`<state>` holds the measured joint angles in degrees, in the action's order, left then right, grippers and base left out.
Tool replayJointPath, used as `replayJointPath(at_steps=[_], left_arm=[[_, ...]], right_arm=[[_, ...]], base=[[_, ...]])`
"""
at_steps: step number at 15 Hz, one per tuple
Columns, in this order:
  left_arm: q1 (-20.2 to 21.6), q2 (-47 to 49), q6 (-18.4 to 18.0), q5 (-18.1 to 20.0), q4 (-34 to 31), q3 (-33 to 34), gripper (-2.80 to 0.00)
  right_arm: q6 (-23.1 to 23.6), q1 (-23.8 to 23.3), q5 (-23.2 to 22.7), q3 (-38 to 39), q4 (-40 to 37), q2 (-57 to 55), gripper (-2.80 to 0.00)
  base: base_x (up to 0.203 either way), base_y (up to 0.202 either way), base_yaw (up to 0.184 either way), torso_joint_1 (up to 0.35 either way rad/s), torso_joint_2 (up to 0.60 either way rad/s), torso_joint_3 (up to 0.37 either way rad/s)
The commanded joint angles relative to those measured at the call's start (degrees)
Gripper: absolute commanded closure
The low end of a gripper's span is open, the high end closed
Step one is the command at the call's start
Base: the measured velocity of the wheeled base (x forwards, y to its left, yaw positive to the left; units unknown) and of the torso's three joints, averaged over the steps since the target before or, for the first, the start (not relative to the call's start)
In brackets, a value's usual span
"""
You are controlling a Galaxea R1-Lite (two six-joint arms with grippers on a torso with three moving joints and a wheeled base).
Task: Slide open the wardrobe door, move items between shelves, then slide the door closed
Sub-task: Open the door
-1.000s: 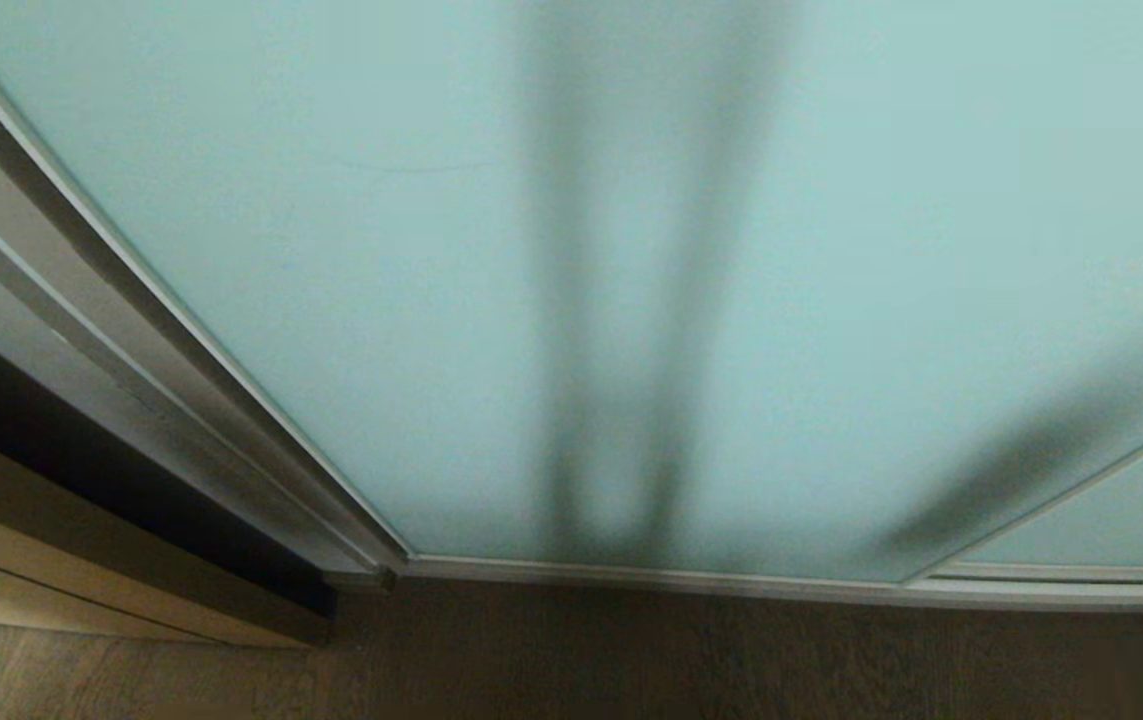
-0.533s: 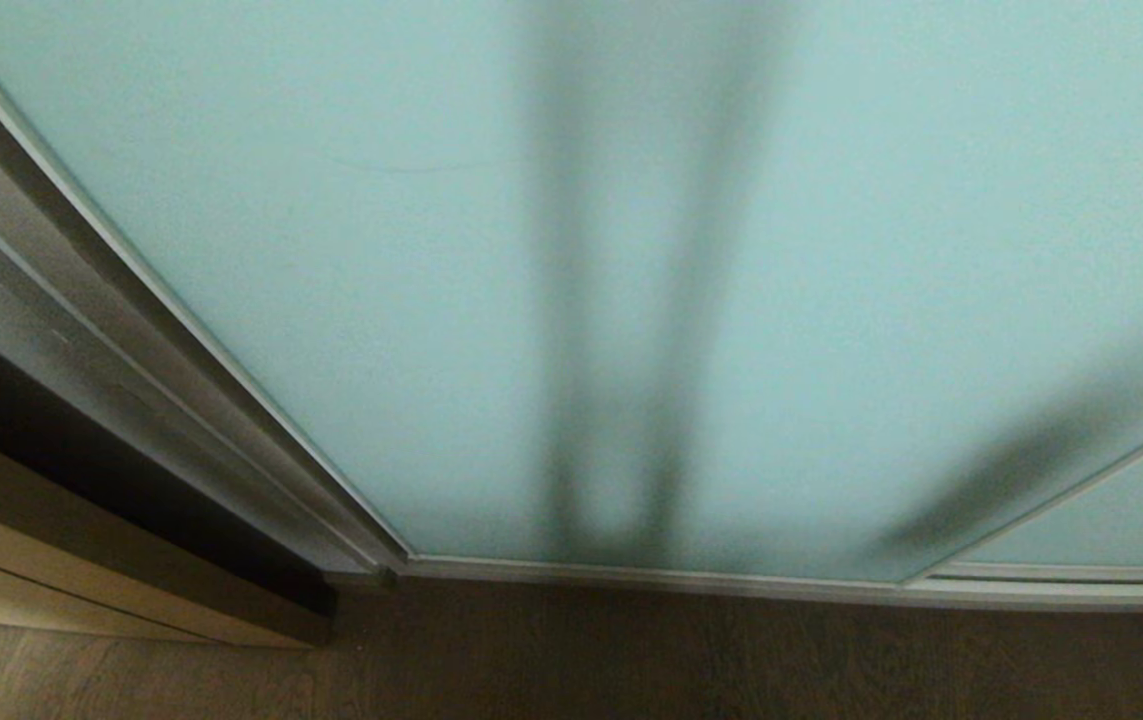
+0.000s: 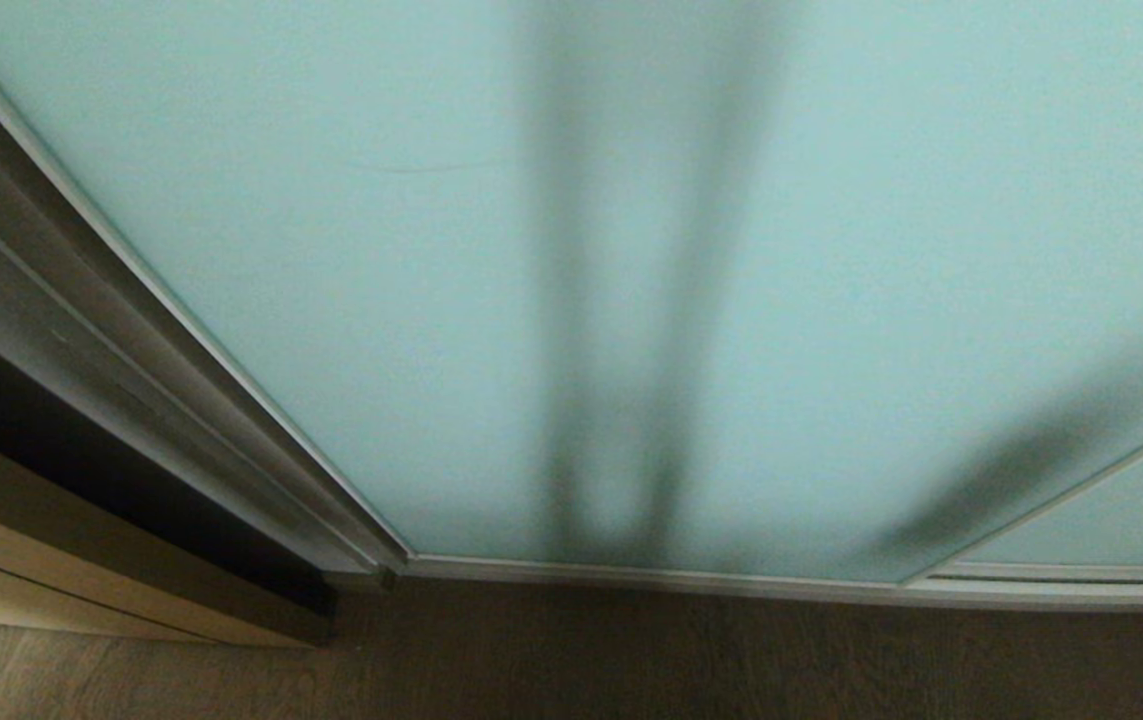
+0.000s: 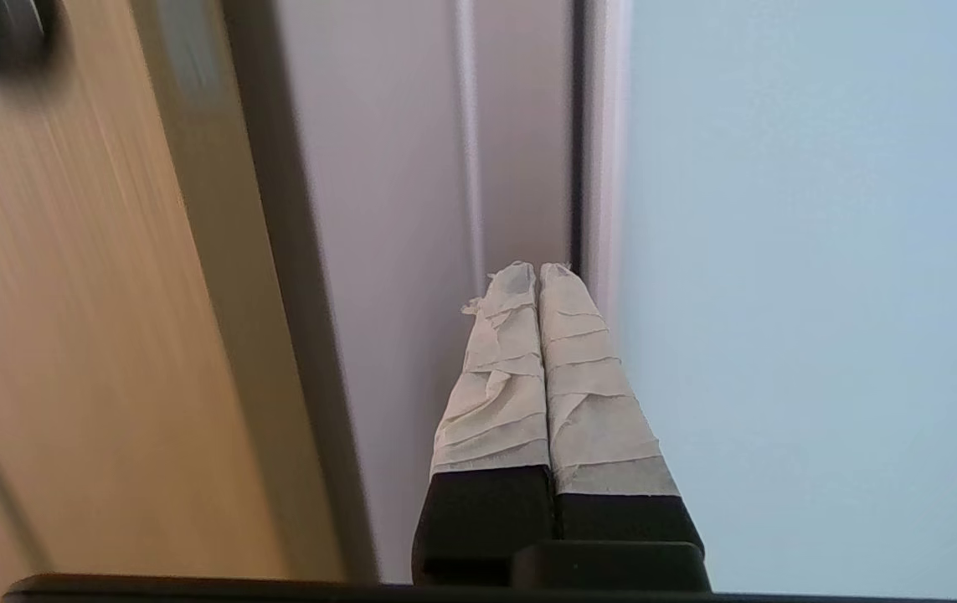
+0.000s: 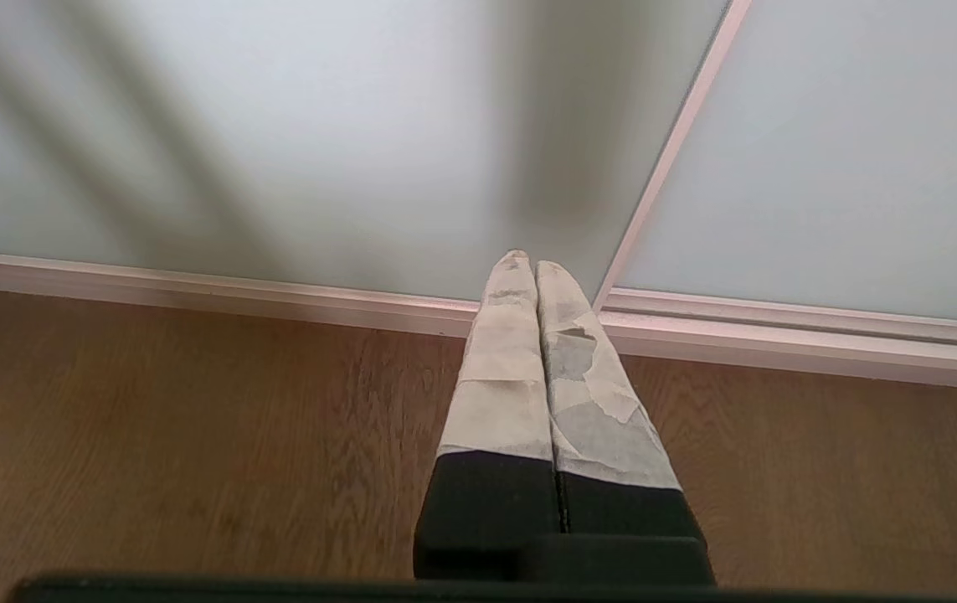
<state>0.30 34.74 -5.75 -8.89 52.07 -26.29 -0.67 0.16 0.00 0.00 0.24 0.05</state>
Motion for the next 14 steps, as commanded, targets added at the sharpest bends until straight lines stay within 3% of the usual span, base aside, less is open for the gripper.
replayJointPath(at_steps=[1, 5, 8, 14], left_arm=[[0.0, 8.5, 0.2, -0.8, 6.3, -2.1, 0.00], [-0.1, 14.8, 0.6, -1.1, 12.0, -2.8, 0.00], [-0.2, 19.9, 2.6, -1.0, 12.2, -4.8, 0.00], [-2.2, 28.6, 3.2, -0.8, 12.4, -11.9, 0.00]], right_arm=[[0.0, 0.0, 0.0, 0.0, 0.0, 0.0, 0.00], [0.1, 0.0, 0.0, 0.0, 0.0, 0.0, 0.00], [0.1, 0.0, 0.0, 0.0, 0.0, 0.0, 0.00], [0.0, 0.0, 0.0, 0.0, 0.0, 0.0, 0.00]], base=[[0.000, 0.000, 0.000, 0.000, 0.00, 0.000], [0.000, 0.000, 0.000, 0.000, 0.00, 0.000], [0.000, 0.000, 0.000, 0.000, 0.00, 0.000], [0.000, 0.000, 0.000, 0.000, 0.00, 0.000]])
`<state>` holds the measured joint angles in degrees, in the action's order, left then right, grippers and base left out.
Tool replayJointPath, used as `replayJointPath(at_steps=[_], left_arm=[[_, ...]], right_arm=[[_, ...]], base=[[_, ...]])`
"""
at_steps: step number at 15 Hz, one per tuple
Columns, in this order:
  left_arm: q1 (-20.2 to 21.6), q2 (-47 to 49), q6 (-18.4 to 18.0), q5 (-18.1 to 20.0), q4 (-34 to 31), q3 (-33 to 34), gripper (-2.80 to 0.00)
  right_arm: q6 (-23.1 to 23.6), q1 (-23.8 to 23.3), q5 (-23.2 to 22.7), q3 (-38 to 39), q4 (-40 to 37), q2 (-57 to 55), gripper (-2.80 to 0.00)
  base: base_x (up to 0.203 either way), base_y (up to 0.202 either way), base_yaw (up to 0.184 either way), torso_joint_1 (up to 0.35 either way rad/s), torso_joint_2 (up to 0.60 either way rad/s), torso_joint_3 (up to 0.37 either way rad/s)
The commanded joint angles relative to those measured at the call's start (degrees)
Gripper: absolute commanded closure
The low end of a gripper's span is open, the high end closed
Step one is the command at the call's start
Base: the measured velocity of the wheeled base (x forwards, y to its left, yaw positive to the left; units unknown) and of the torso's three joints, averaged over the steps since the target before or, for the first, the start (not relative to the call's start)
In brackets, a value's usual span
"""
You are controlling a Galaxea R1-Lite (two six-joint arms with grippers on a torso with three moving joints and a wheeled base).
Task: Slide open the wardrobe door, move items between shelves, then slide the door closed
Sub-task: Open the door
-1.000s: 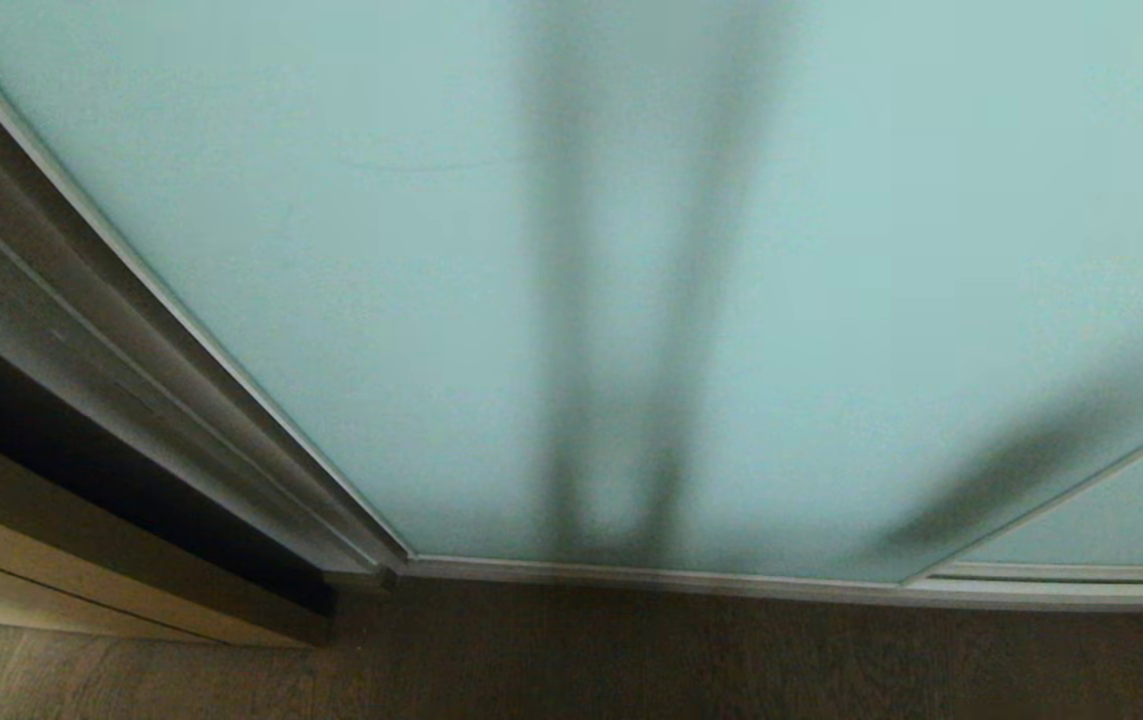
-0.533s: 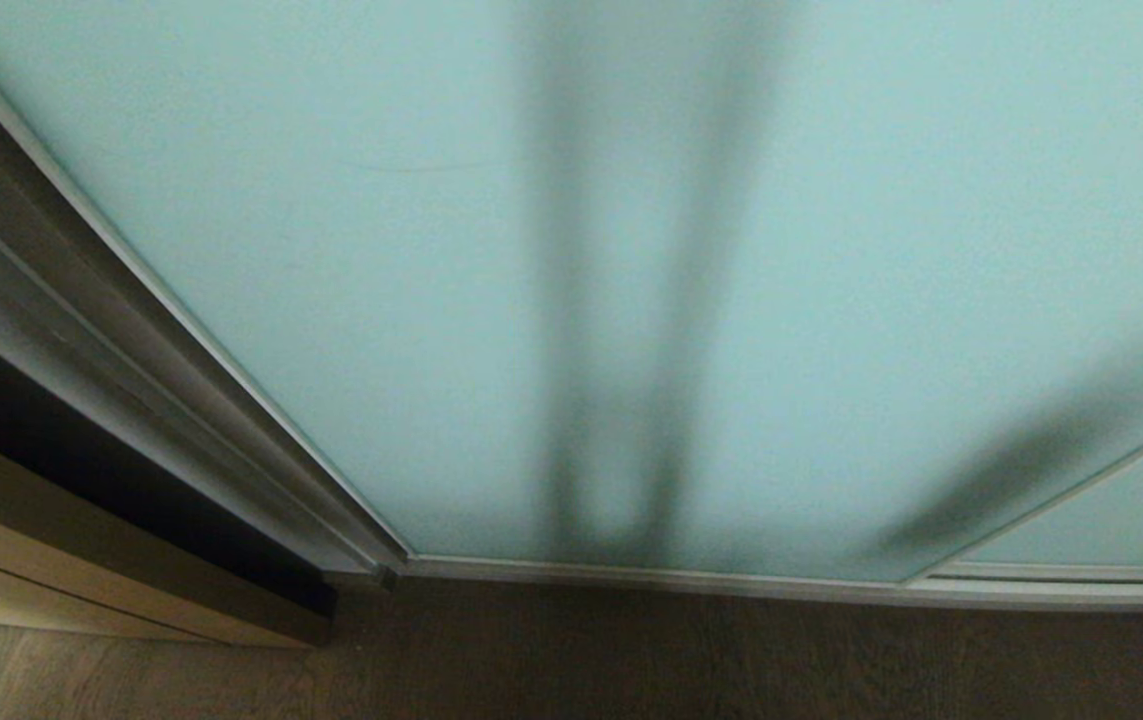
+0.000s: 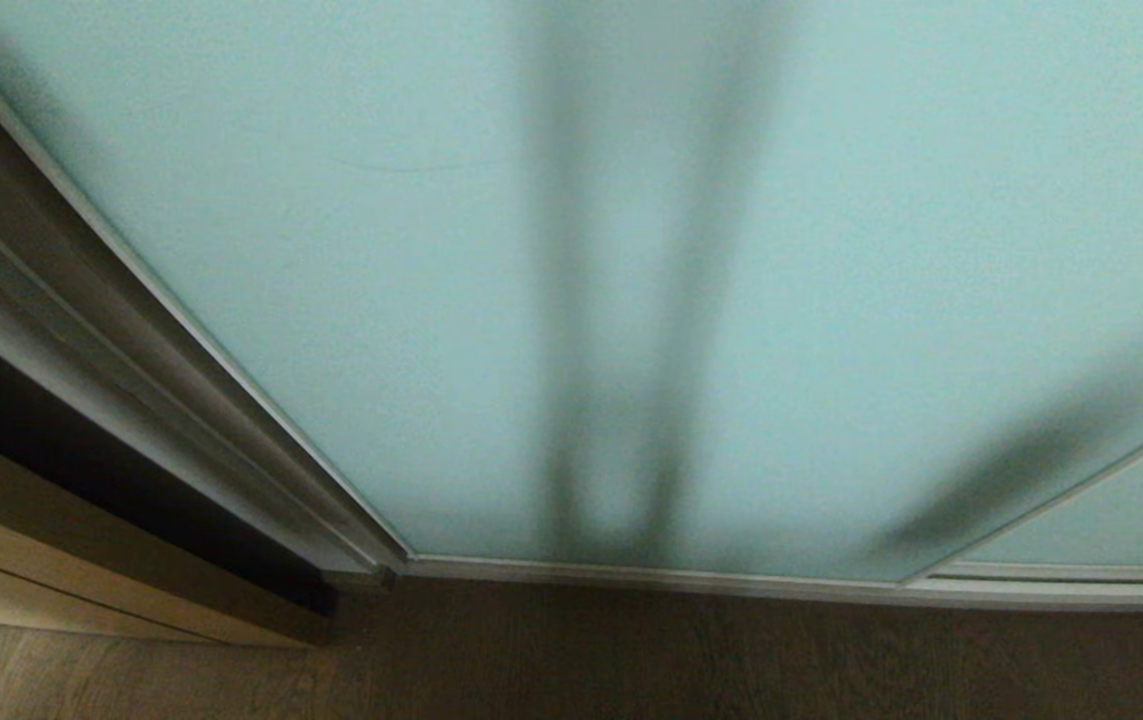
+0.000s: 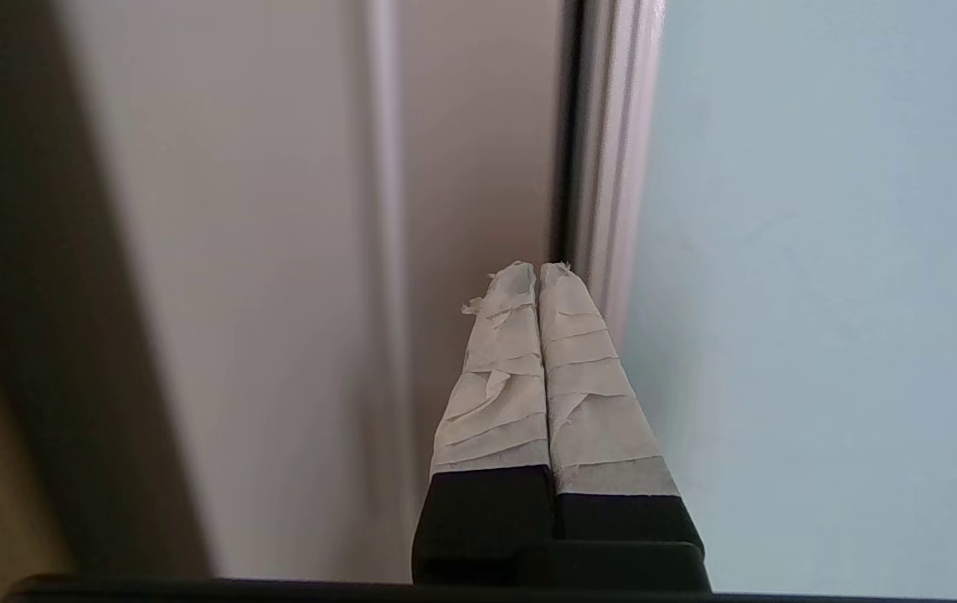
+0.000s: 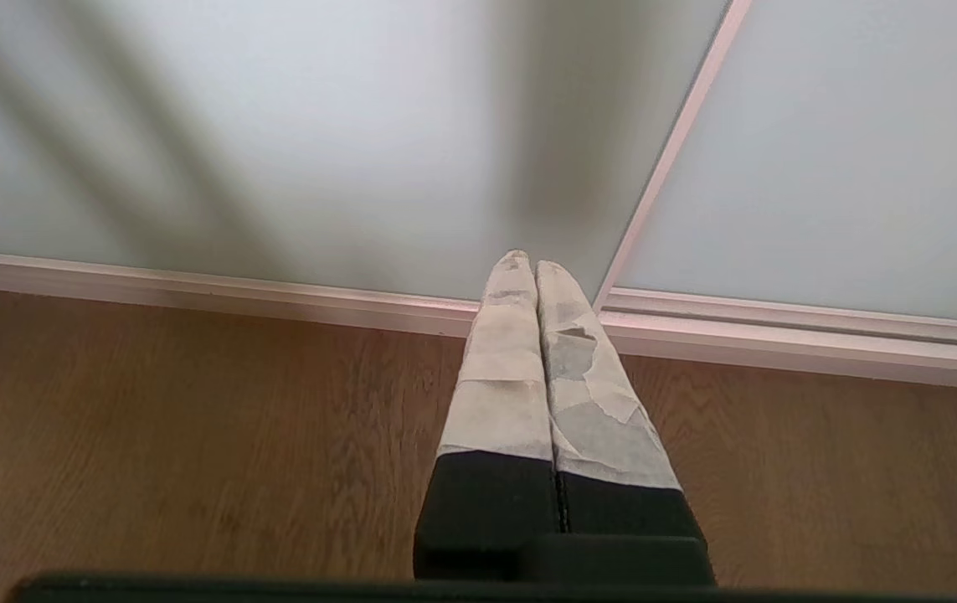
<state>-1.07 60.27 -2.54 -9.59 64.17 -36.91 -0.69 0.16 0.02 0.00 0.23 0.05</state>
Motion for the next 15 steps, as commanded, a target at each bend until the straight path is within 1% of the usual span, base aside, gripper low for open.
replayJointPath(at_steps=[1, 3, 5, 7, 8, 9, 10, 11, 15], left_arm=[[-1.8, 3.5, 0.0, 0.0, 0.3, -1.3, 0.00], [-3.3, 4.6, -0.2, 0.1, 0.4, -1.2, 0.00], [-3.3, 5.9, -0.2, 0.0, 1.2, -1.3, 0.00], [-3.3, 8.0, -0.4, -0.4, 3.7, -1.3, 0.00], [-3.3, 8.9, -0.7, -0.8, 6.0, -1.3, 0.00], [-3.3, 9.2, -2.0, -2.3, 7.7, -1.4, 0.00], [-3.3, 9.1, -3.6, -2.9, 8.4, -1.4, 0.00], [-3.3, 8.9, -4.1, -3.1, 9.0, -1.4, 0.00], [-3.3, 11.4, -3.5, -3.1, 9.5, -1.7, 0.00]], right_arm=[[0.0, 0.0, 0.0, 0.0, 0.0, 0.0, 0.00], [0.0, 0.0, 0.0, 0.0, 0.0, 0.0, 0.00], [0.1, 0.0, 0.0, 0.0, 0.0, 0.0, 0.00], [0.0, 0.0, 0.0, 0.0, 0.0, 0.0, 0.00], [0.0, 0.0, 0.0, 0.0, 0.0, 0.0, 0.00], [0.0, 0.0, 0.0, 0.0, 0.0, 0.0, 0.00], [0.0, 0.0, 0.0, 0.0, 0.0, 0.0, 0.00], [0.0, 0.0, 0.0, 0.0, 0.0, 0.0, 0.00], [0.0, 0.0, 0.0, 0.0, 0.0, 0.0, 0.00]], base=[[0.000, 0.000, 0.000, 0.000, 0.00, 0.000], [0.000, 0.000, 0.000, 0.000, 0.00, 0.000], [0.000, 0.000, 0.000, 0.000, 0.00, 0.000], [0.000, 0.000, 0.000, 0.000, 0.00, 0.000], [0.000, 0.000, 0.000, 0.000, 0.00, 0.000], [0.000, 0.000, 0.000, 0.000, 0.00, 0.000], [0.000, 0.000, 0.000, 0.000, 0.00, 0.000], [0.000, 0.000, 0.000, 0.000, 0.00, 0.000], [0.000, 0.000, 0.000, 0.000, 0.00, 0.000]])
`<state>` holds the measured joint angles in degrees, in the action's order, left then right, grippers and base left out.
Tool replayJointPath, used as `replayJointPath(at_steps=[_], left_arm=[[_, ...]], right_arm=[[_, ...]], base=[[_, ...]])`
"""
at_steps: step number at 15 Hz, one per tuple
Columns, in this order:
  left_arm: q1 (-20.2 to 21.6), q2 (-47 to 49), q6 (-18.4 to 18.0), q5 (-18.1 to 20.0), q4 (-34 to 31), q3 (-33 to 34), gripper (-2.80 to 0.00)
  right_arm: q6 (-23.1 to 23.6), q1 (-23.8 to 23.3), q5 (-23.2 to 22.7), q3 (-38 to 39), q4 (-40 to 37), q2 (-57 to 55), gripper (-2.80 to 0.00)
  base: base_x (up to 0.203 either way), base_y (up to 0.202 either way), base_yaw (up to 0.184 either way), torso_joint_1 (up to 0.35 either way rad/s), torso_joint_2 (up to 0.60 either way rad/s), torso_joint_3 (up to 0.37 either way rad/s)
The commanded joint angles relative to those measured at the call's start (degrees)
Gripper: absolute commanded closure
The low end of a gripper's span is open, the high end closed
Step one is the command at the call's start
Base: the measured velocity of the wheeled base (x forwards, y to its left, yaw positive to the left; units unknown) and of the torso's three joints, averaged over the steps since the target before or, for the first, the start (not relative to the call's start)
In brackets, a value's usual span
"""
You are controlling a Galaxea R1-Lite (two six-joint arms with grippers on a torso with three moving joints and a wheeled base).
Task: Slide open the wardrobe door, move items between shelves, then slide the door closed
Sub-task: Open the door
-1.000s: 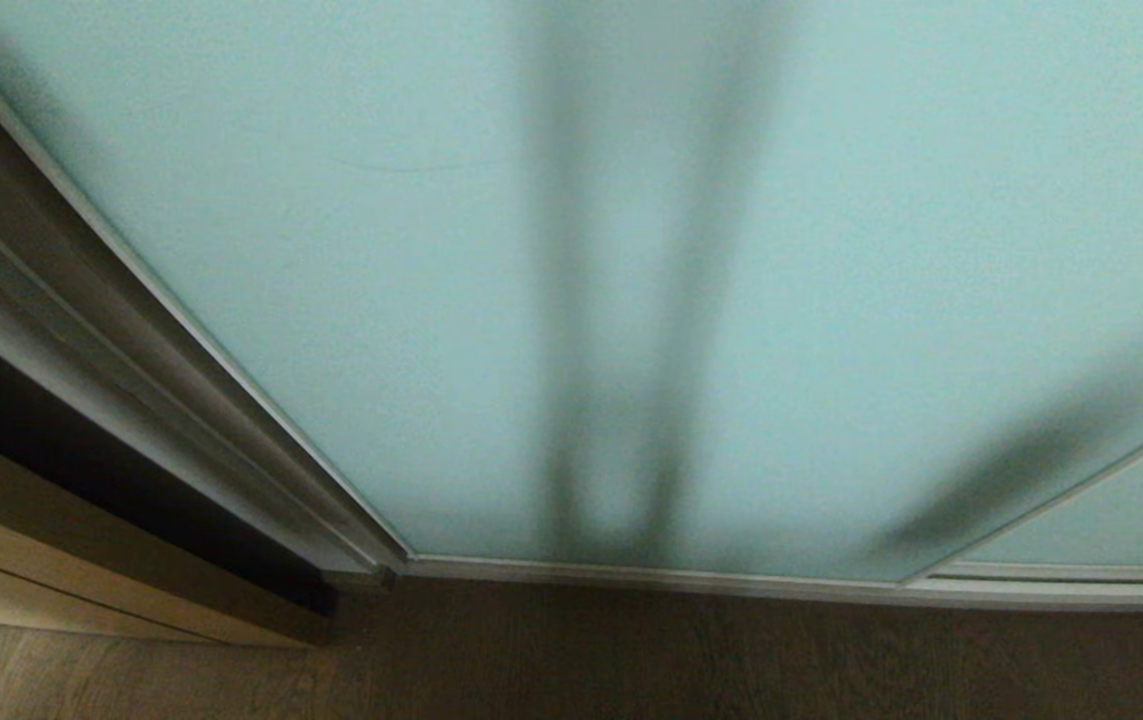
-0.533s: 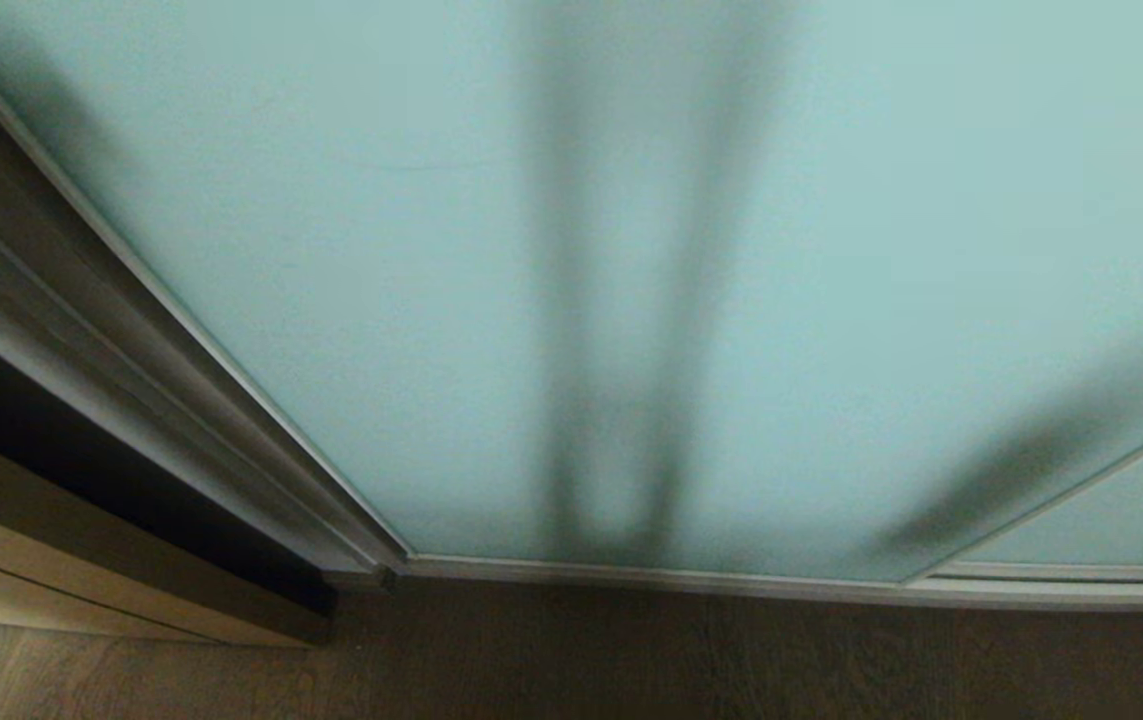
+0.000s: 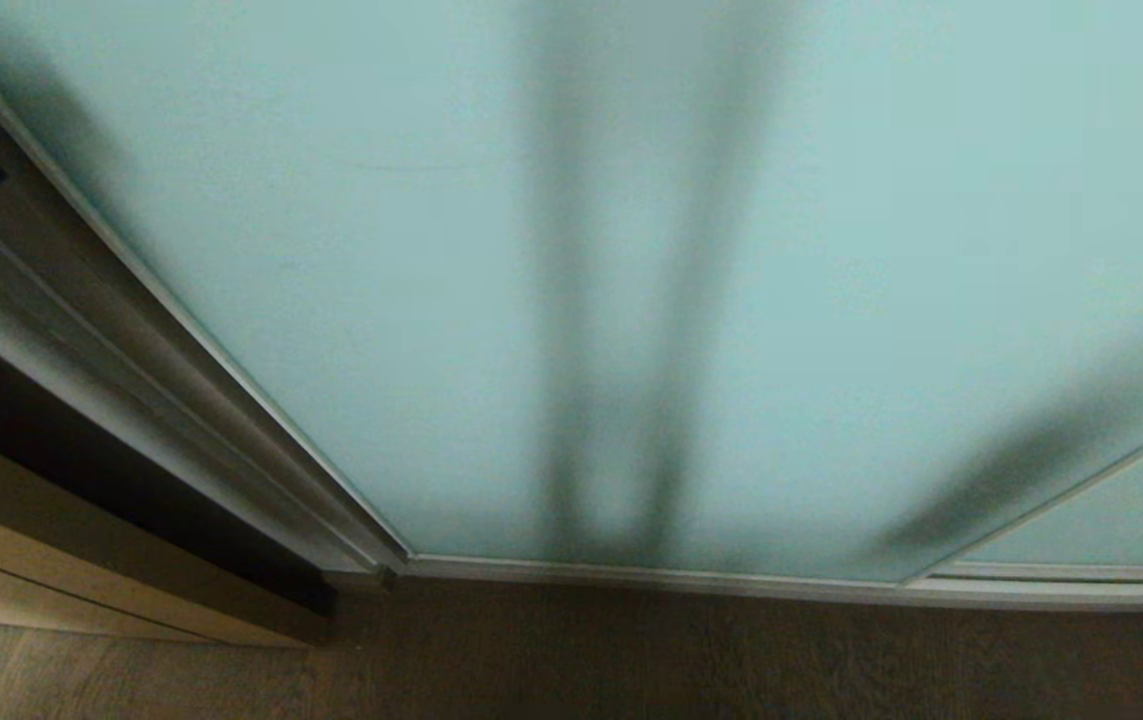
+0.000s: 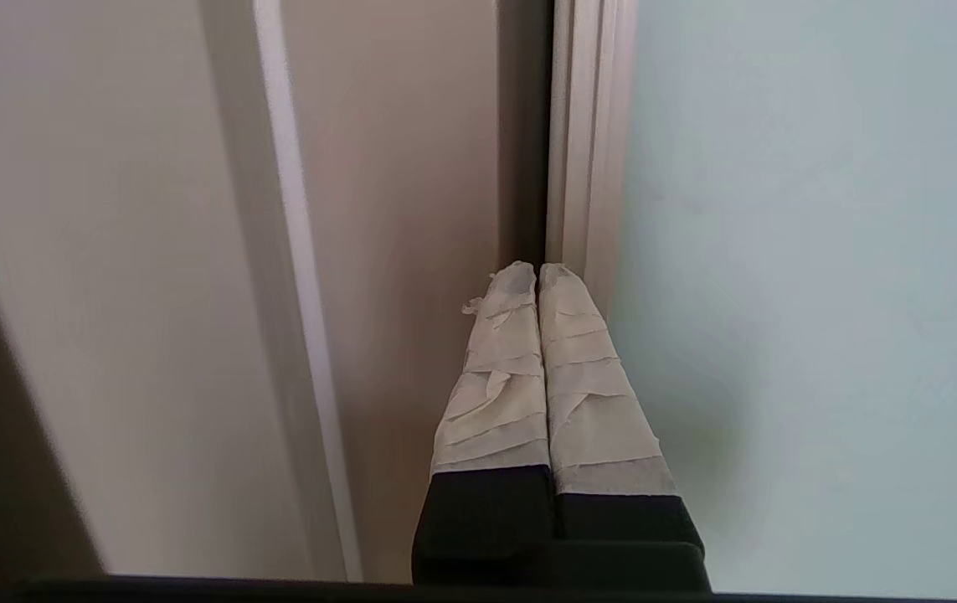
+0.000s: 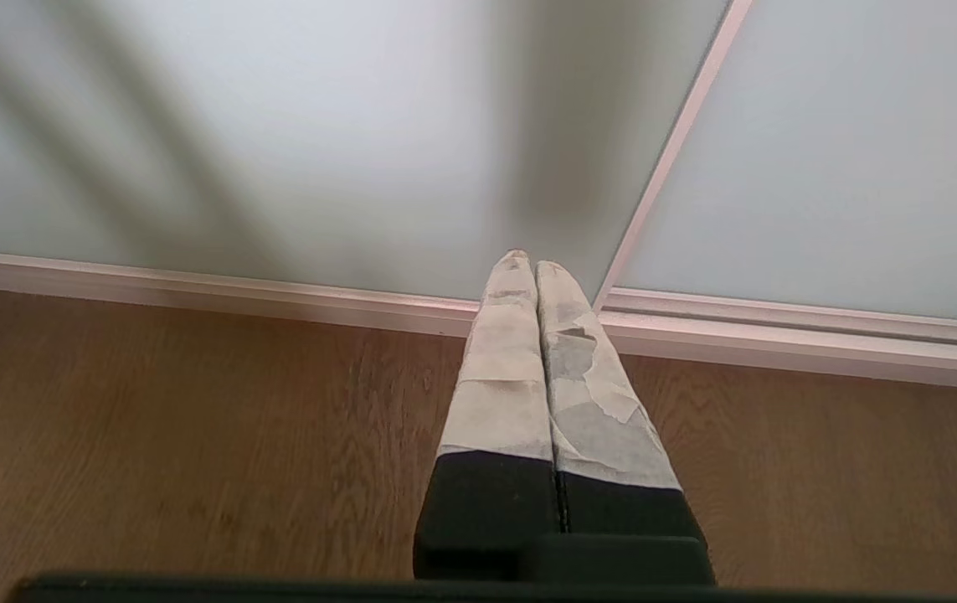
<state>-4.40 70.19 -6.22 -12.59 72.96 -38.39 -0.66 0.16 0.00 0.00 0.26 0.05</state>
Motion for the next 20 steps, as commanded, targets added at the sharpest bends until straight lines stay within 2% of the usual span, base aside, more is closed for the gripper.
replayJointPath(at_steps=[1, 6, 9, 12, 14, 20], left_arm=[[0.0, 2.3, 0.3, 0.0, 0.9, -0.5, 0.00], [0.0, 8.5, 0.0, -0.2, 5.0, -4.4, 0.00], [-0.4, 9.1, 0.1, 0.2, 5.2, -4.6, 0.00], [-4.6, 9.1, 0.0, 0.2, 5.0, -4.1, 0.00], [-5.9, 10.5, -0.1, 0.3, 4.9, -5.0, 0.00], [-10.2, 16.7, -0.9, -0.3, 4.6, -13.5, 0.00]], right_arm=[[0.0, 0.0, 0.0, 0.0, 0.0, 0.0, 0.00], [0.0, 0.0, 0.0, 0.0, 0.0, 0.0, 0.00], [0.0, 0.0, 0.0, 0.0, 0.0, 0.0, 0.00], [0.0, 0.0, 0.0, 0.0, 0.0, 0.0, 0.00], [0.0, 0.0, 0.0, 0.0, 0.0, 0.0, 0.00], [0.0, 0.0, 0.0, 0.0, 0.0, 0.0, 0.00]], base=[[0.000, 0.000, 0.000, 0.000, 0.00, 0.000], [0.000, 0.000, 0.000, 0.000, 0.00, 0.000], [0.000, 0.000, 0.000, 0.000, 0.00, 0.000], [0.000, 0.000, 0.000, 0.000, 0.00, 0.000], [0.000, 0.000, 0.000, 0.000, 0.00, 0.000], [0.000, 0.000, 0.000, 0.000, 0.00, 0.000]])
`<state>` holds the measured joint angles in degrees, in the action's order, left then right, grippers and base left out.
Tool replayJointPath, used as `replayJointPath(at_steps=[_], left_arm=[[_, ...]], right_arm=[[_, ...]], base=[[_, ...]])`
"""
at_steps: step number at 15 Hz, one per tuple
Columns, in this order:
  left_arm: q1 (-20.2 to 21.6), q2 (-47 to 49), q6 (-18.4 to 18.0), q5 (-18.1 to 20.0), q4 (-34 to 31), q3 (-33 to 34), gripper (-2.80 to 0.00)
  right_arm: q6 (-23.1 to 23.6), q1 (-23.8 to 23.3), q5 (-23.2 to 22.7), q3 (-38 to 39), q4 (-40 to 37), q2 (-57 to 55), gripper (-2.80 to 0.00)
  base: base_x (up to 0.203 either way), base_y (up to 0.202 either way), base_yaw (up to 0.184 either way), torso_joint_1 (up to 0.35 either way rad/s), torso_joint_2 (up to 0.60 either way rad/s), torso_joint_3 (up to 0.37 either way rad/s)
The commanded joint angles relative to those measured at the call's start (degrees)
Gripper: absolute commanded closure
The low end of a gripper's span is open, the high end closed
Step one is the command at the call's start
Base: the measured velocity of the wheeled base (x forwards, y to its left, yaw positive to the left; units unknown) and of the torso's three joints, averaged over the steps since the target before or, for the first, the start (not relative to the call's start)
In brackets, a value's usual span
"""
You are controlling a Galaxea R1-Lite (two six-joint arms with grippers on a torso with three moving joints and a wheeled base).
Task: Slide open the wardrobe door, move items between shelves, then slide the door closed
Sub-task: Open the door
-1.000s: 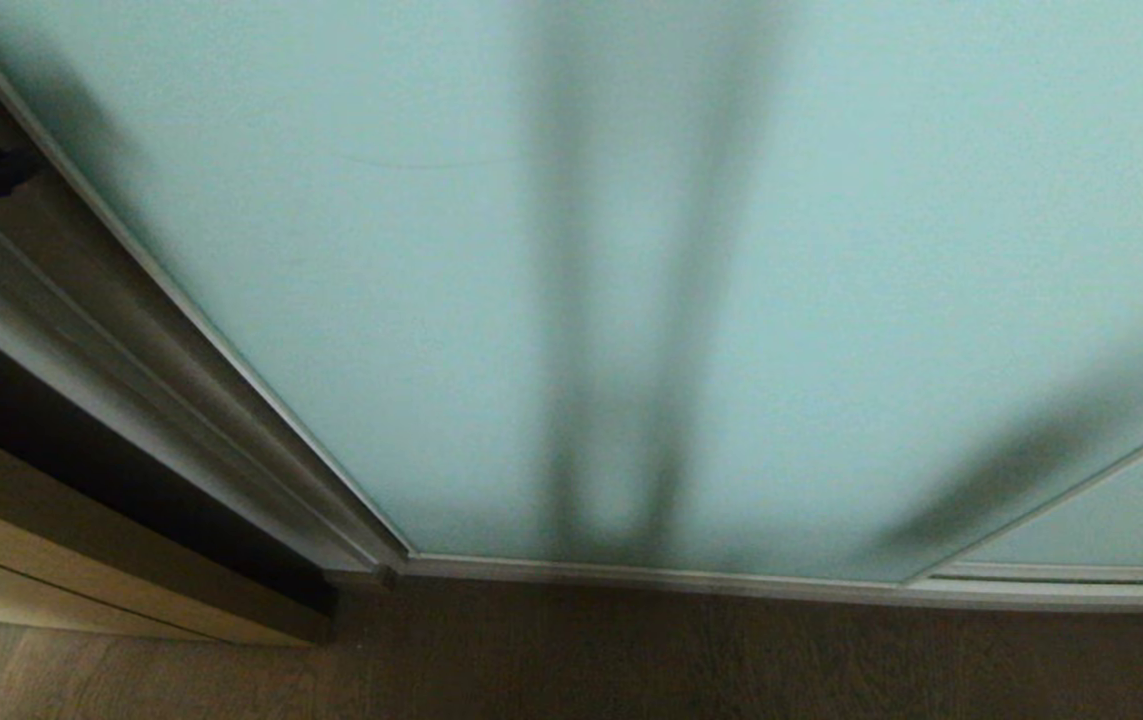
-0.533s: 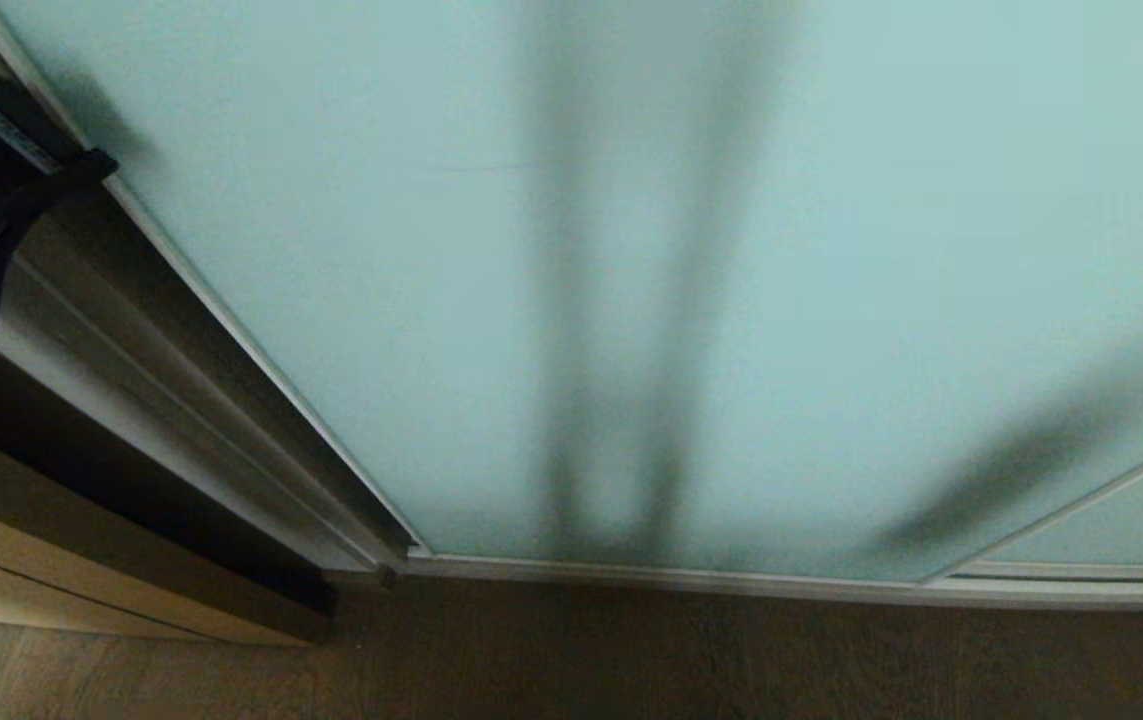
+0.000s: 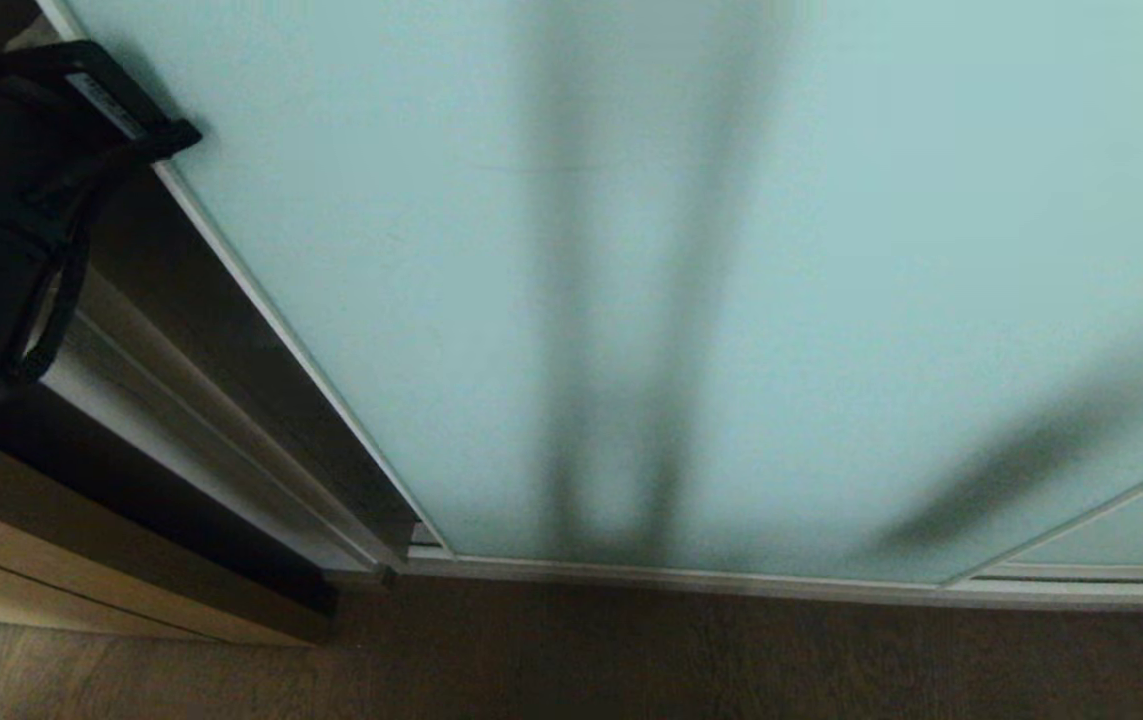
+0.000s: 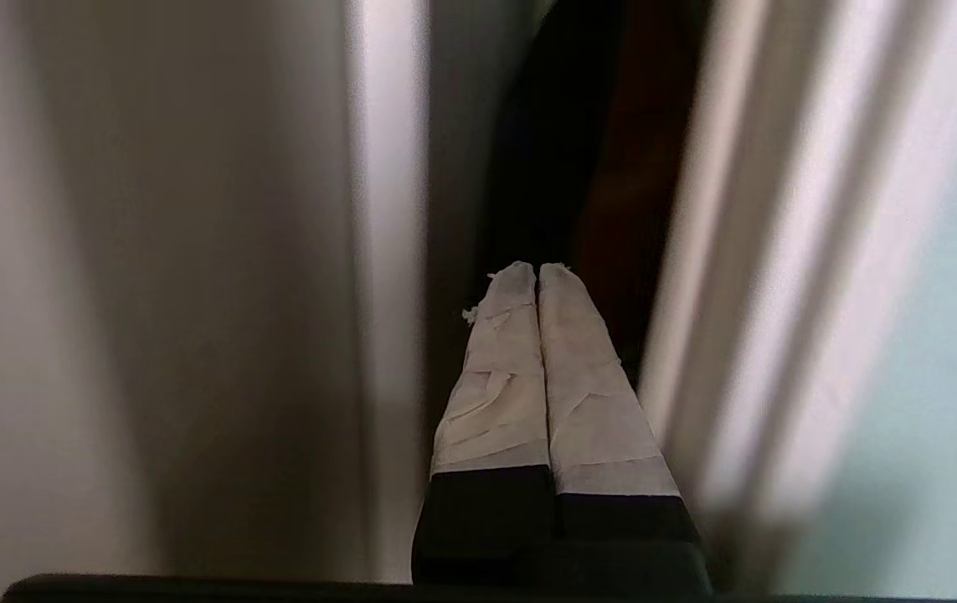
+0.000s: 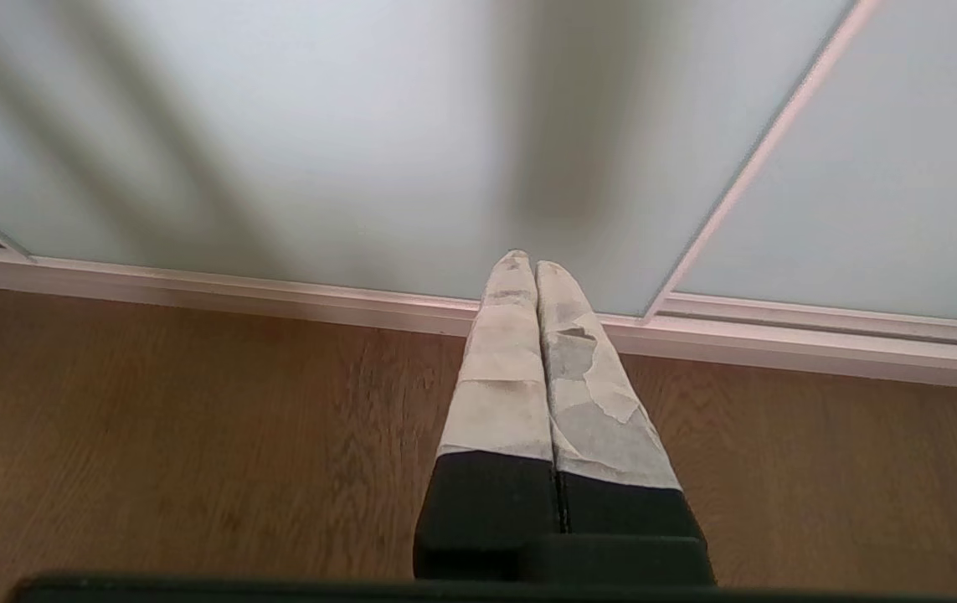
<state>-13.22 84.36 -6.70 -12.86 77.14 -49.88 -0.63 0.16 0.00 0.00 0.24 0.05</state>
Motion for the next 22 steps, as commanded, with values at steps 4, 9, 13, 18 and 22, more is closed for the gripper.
replayJointPath(at_steps=[4, 9, 13, 18, 22], left_arm=[[-6.2, 5.8, -1.8, -0.1, 0.6, -4.2, 0.00], [-11.3, 10.0, -2.1, -0.1, 0.8, -7.5, 0.00], [-17.5, 14.2, -2.1, 0.0, 0.9, -9.8, 0.00], [-25.4, 21.7, -2.1, 0.0, 2.7, -14.0, 0.00], [-30.3, 29.2, -2.3, 0.1, 4.3, -20.1, 0.00]], right_arm=[[-0.1, 0.0, 0.0, 0.0, 0.0, 0.0, 0.00], [-0.1, 0.0, 0.0, 0.0, 0.0, 0.0, 0.00], [0.0, 0.0, 0.0, 0.0, 0.0, 0.0, 0.00], [-0.1, 0.0, 0.0, 0.0, 0.0, 0.0, 0.00], [-0.1, 0.0, 0.0, 0.0, 0.0, 0.0, 0.00]], base=[[0.000, 0.000, 0.000, 0.000, 0.00, 0.000], [0.000, 0.000, 0.000, 0.000, 0.00, 0.000], [0.000, 0.000, 0.000, 0.000, 0.00, 0.000], [0.000, 0.000, 0.000, 0.000, 0.00, 0.000], [0.000, 0.000, 0.000, 0.000, 0.00, 0.000]])
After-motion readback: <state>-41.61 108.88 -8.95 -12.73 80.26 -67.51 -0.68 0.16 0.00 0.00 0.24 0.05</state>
